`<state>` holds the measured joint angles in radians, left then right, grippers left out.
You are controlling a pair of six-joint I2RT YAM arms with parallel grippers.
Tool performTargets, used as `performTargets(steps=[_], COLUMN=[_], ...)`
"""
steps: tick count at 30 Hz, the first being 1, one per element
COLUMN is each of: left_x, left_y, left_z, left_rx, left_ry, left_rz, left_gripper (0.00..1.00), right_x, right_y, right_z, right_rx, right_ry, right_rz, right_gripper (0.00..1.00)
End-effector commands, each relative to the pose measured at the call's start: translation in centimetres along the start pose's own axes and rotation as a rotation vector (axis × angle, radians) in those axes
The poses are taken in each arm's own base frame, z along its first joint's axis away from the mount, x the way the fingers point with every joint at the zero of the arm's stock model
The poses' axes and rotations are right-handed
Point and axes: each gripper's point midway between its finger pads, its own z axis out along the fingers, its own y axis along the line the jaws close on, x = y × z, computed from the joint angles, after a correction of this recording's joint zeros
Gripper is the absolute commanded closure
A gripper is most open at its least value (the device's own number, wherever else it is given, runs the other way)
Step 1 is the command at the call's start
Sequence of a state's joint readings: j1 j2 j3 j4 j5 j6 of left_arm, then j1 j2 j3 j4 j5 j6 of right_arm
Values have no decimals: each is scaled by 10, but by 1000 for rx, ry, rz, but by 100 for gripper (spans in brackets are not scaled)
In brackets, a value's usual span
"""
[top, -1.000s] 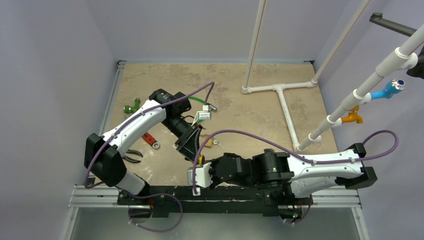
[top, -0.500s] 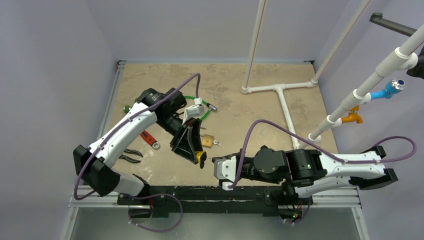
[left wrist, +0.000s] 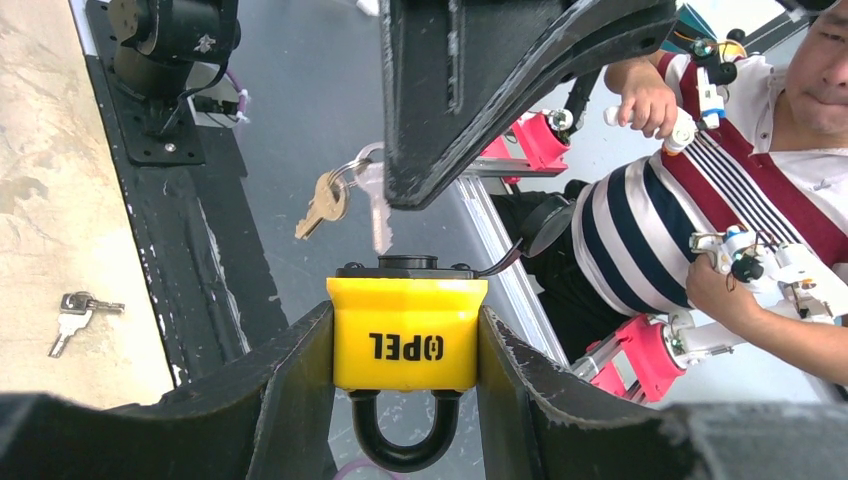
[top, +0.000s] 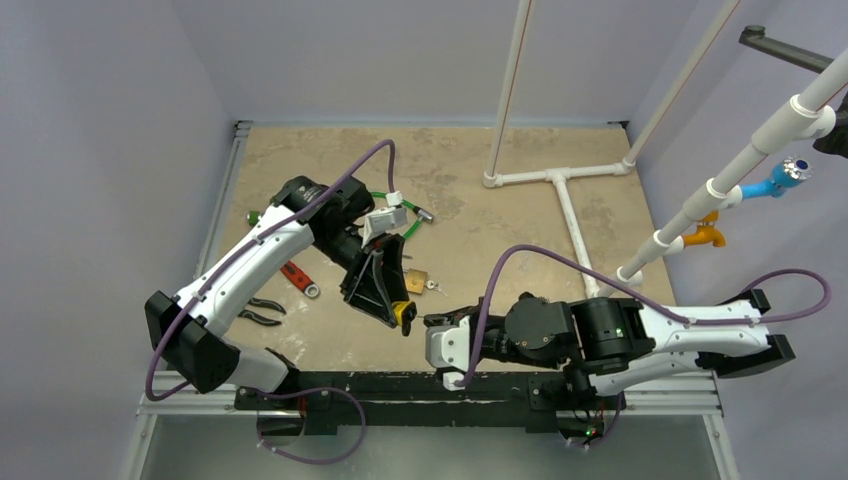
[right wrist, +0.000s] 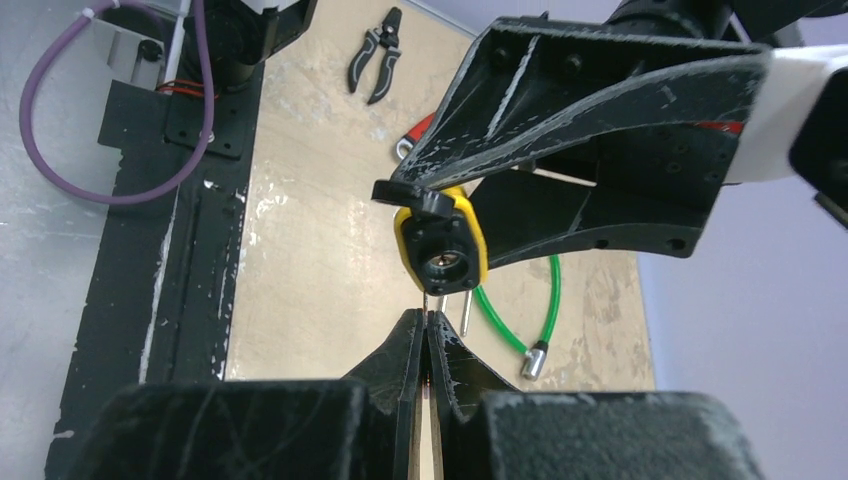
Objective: Unlock with the key
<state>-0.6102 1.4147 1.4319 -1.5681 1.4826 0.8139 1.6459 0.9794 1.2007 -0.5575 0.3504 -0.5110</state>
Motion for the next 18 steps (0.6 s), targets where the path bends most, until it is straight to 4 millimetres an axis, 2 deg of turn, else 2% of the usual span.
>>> performTargets(steps=[1,14,18], left_x=[-2,-6,-4], left_y=[-40,-46,-51], left_z=[2,3,4], left_rx=[67,83,89], left_ry=[-65,-77,-68], left_rz=[-148,-124,-113], left_gripper=[100,100,100], right_x=[-25,-32,-31], right_y=[-19,-14,-19], right_z=[-13,-7,-8], right_rx=[46,28,52], right_ry=[-62,-56,-53], right_rz=[-10,-54,-67], right_gripper=[100,100,100])
